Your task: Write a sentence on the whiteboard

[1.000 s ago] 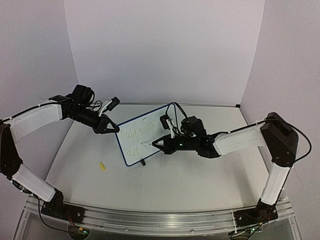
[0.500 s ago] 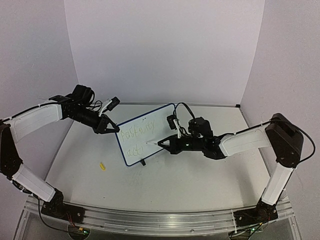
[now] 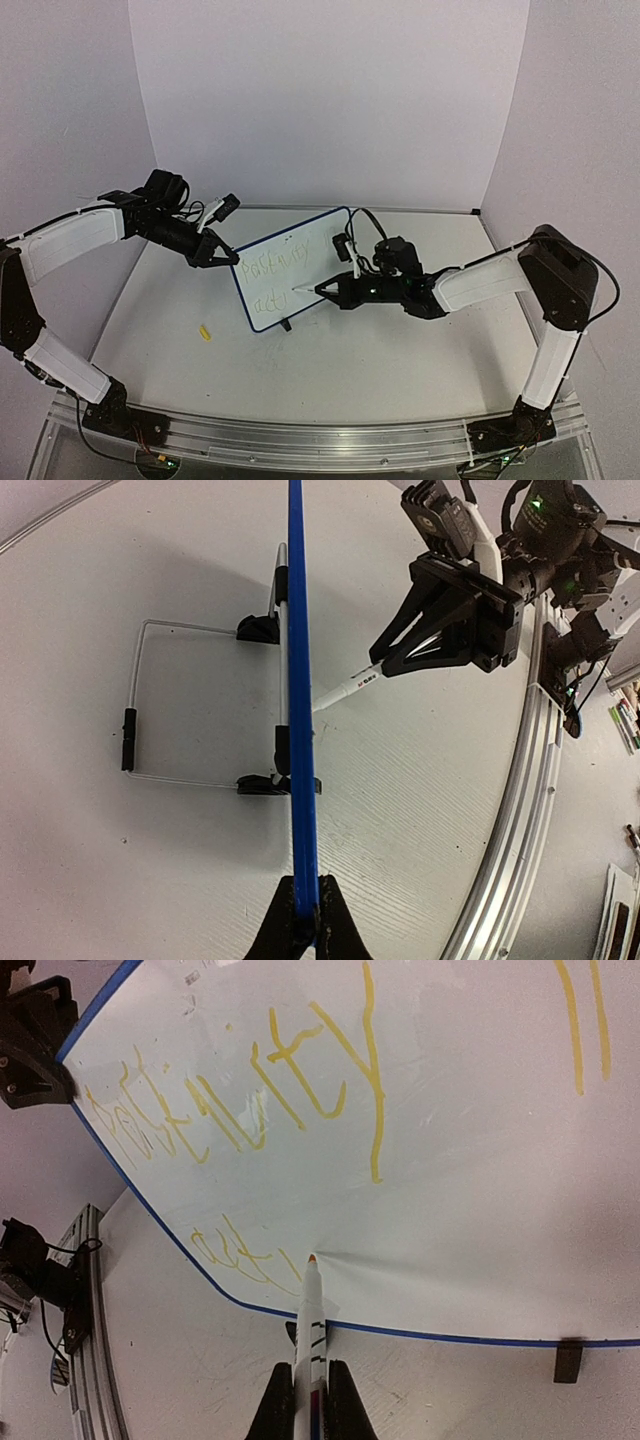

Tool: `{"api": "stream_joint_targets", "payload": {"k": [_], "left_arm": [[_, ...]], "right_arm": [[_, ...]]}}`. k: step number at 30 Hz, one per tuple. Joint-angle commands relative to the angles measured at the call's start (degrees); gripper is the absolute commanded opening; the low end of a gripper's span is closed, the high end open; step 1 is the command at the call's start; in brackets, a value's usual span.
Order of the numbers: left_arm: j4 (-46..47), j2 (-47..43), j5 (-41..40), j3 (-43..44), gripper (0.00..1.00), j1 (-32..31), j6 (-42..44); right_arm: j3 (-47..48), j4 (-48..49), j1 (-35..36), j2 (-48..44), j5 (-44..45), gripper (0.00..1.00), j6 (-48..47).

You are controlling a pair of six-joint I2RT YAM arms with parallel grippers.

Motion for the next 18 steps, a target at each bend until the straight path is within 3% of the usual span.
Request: {"api": "stream_joint_targets", "payload": {"k": [1,18], "left_arm": [[-2.16,1.24,0.13,1.26,0.0,-0.94,0.08],[-2.18,1.3,-0.03,1.27,0.0,-1.01,0.1]], "right_arm": [[2.3,2.13,-0.17,0.44,-0.15,0.0,0.14],[4.08,-0.54,-0.24,3.18,-0.82,0.0,-0.38]]}}
